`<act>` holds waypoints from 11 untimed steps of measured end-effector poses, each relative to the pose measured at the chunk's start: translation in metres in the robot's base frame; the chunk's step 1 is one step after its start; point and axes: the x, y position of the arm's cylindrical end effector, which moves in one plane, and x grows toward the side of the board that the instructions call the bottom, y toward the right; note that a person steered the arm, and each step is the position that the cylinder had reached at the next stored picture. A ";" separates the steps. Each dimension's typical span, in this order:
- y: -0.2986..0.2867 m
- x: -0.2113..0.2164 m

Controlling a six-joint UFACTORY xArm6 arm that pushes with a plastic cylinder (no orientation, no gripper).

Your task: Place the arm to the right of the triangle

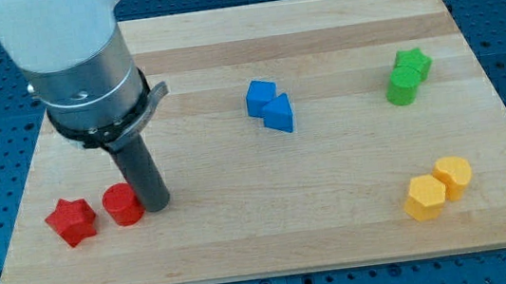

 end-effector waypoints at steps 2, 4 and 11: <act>-0.019 0.003; -0.004 0.003; 0.202 -0.088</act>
